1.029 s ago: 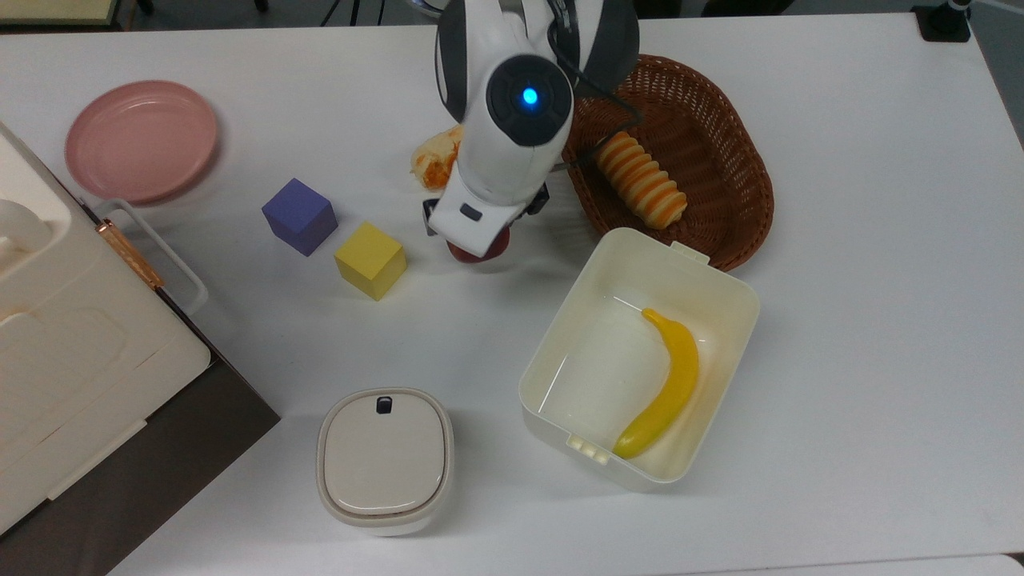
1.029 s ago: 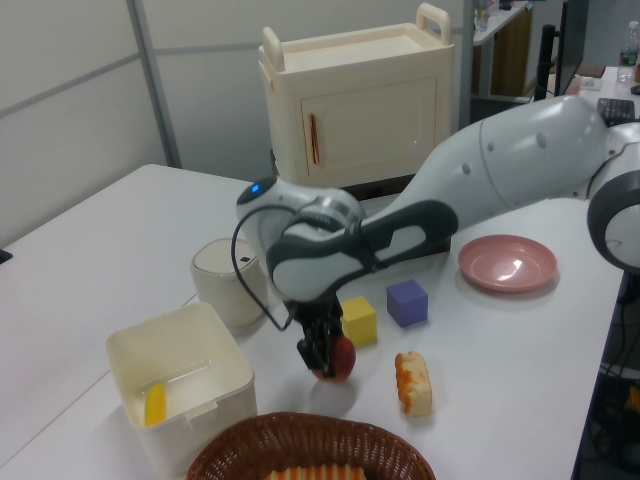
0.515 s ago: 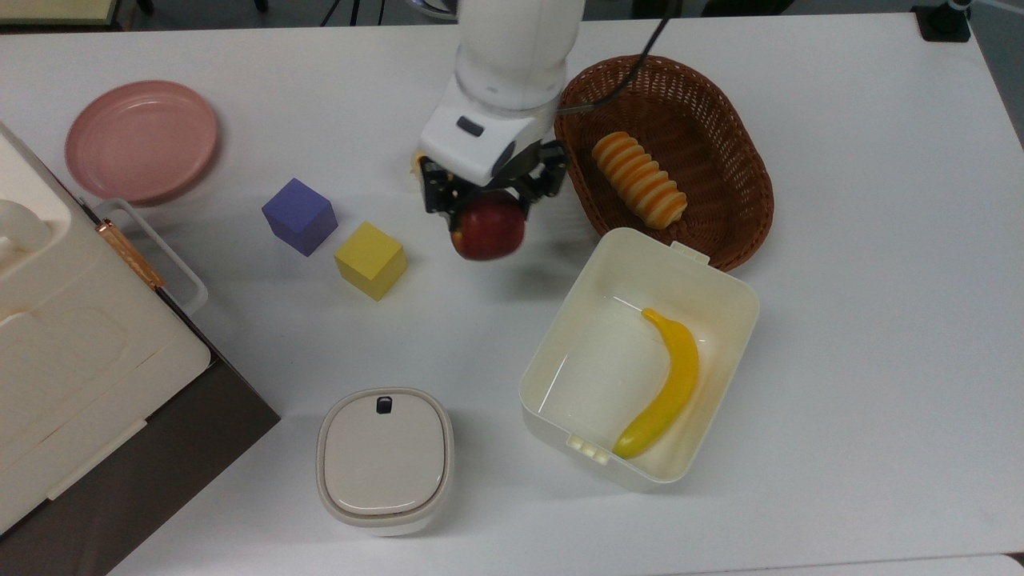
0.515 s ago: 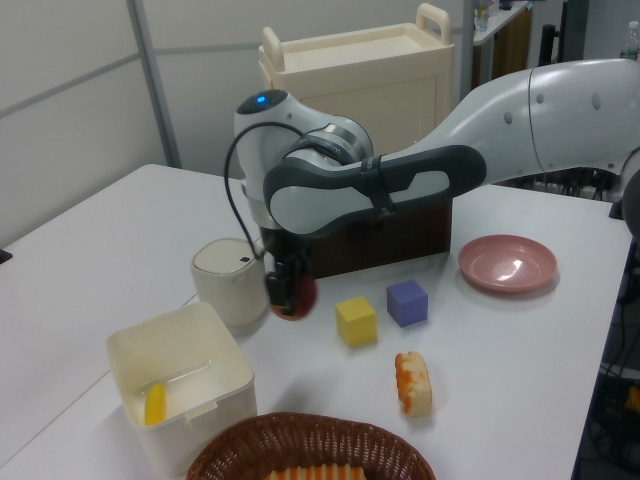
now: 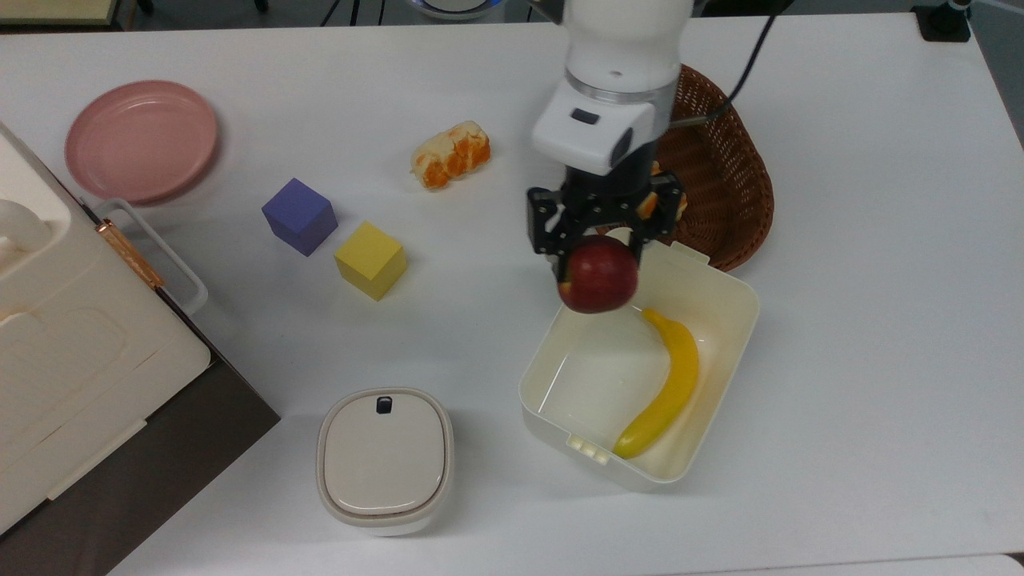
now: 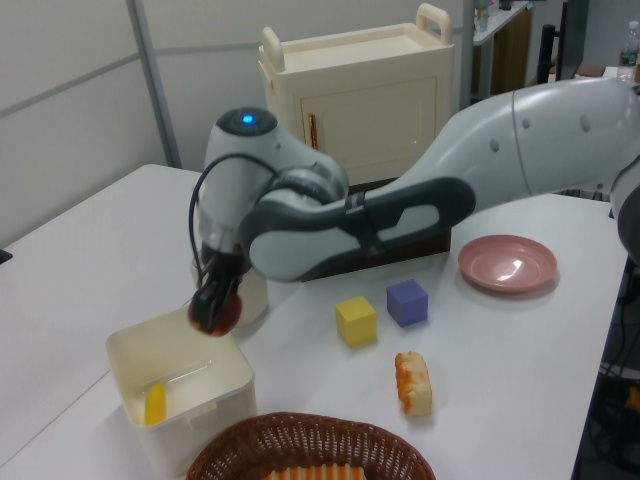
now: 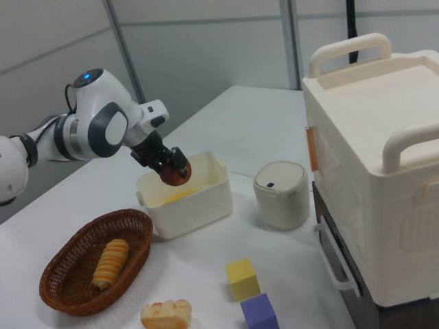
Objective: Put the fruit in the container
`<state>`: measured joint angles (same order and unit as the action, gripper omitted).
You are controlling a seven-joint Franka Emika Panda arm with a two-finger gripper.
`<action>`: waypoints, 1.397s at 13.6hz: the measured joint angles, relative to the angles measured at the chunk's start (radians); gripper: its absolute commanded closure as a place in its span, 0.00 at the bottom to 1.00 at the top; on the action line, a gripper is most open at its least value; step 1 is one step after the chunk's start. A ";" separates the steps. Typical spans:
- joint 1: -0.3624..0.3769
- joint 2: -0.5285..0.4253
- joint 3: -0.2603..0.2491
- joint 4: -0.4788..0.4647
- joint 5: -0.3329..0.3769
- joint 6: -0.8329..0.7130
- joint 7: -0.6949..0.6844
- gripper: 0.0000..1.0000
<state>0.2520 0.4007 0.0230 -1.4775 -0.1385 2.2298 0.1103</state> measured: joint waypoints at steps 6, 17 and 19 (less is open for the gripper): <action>0.049 0.045 0.000 0.001 0.000 0.046 0.029 0.00; -0.043 -0.087 -0.028 0.010 -0.001 -0.243 0.029 0.00; -0.056 -0.109 -0.028 0.009 -0.001 -0.379 0.029 0.00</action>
<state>0.1962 0.2917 -0.0054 -1.4684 -0.1392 1.8509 0.1392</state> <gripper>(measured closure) 0.000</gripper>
